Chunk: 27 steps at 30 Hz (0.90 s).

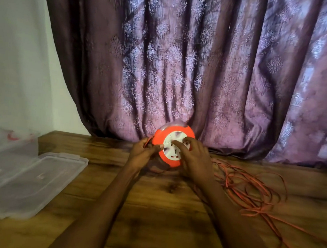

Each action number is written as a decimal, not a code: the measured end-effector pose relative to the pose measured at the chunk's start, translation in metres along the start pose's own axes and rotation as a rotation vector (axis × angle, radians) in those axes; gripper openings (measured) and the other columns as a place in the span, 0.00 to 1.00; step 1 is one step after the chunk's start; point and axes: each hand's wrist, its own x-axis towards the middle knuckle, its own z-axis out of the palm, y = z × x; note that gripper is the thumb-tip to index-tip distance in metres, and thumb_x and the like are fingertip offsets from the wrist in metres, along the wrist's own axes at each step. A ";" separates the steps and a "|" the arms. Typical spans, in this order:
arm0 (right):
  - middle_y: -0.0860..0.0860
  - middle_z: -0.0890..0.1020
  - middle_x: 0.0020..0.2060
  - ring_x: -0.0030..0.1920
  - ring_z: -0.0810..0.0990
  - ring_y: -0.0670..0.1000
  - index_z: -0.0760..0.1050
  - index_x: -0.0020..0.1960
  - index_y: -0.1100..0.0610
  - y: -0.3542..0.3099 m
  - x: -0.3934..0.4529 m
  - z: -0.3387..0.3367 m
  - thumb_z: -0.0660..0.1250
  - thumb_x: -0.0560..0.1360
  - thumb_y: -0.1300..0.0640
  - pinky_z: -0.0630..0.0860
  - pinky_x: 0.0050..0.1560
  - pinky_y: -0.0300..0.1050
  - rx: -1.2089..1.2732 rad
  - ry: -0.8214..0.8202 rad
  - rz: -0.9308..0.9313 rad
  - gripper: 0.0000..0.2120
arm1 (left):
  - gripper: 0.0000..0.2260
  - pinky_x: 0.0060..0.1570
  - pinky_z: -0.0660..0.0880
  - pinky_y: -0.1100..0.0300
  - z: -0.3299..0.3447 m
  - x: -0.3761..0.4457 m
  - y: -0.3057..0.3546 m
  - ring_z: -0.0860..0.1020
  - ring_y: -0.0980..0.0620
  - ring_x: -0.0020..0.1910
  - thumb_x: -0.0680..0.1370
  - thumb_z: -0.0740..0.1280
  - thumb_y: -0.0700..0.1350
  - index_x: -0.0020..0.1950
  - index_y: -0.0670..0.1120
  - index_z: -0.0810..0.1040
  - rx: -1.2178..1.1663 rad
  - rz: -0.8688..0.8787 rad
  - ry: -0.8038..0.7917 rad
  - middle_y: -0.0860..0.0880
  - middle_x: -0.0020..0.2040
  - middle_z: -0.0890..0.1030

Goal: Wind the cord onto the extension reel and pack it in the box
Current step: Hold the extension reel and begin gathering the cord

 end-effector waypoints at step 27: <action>0.57 0.86 0.36 0.25 0.80 0.52 0.78 0.54 0.61 -0.030 0.027 0.004 0.68 0.76 0.44 0.70 0.23 0.38 1.304 -0.042 1.214 0.20 | 0.13 0.38 0.79 0.61 0.024 -0.019 -0.008 0.79 0.49 0.42 0.71 0.74 0.31 0.52 0.40 0.76 0.150 0.059 -0.018 0.40 0.45 0.80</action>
